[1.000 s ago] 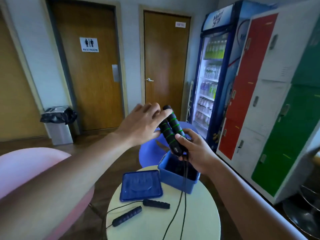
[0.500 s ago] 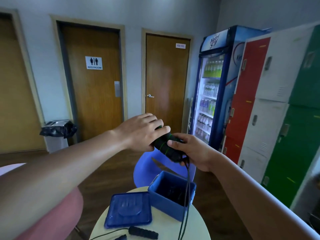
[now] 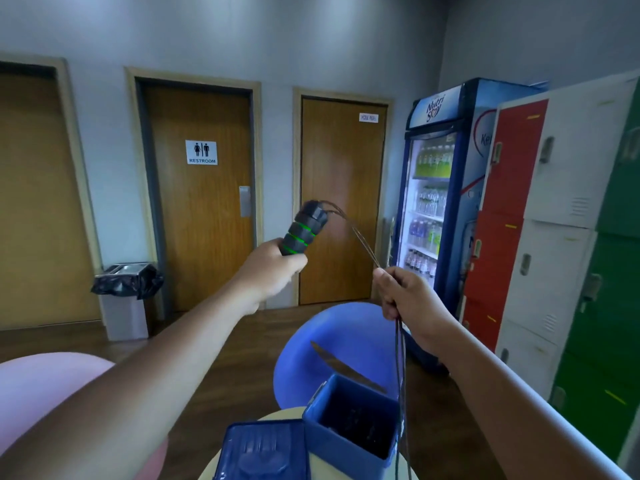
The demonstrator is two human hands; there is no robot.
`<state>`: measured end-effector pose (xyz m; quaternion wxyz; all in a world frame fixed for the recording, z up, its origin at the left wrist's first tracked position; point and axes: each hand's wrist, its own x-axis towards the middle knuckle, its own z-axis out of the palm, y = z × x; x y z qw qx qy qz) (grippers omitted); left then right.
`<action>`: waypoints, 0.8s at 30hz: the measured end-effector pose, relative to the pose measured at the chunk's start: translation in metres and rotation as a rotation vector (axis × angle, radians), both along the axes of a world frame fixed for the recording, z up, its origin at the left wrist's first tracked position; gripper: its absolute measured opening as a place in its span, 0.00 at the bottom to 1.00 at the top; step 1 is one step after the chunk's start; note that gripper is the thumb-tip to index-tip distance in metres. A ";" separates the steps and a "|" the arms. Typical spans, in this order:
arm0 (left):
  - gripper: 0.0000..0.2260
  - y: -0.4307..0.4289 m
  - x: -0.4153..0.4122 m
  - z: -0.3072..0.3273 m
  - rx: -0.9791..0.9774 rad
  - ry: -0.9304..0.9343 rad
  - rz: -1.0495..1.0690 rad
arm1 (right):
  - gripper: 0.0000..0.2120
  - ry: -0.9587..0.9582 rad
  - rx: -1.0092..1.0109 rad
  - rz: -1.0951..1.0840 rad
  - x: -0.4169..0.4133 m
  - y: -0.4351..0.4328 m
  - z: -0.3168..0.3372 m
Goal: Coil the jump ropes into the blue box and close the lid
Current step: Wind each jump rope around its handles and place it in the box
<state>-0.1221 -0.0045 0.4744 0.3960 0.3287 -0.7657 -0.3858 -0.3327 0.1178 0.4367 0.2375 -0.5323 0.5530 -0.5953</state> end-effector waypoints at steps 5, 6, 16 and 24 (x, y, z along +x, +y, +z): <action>0.04 0.008 -0.010 0.017 0.620 0.628 -0.156 | 0.13 0.006 -0.011 0.019 0.038 -0.024 0.001; 0.04 0.010 -0.013 0.019 0.655 0.694 -0.150 | 0.13 -0.001 -0.006 0.031 0.046 -0.028 0.000; 0.05 -0.027 0.036 0.038 0.614 0.873 -0.008 | 0.13 0.296 0.221 0.012 0.102 -0.035 -0.029; 0.32 -0.062 0.124 0.010 -0.429 -0.824 -0.036 | 0.06 0.906 0.133 -0.186 0.117 -0.019 0.005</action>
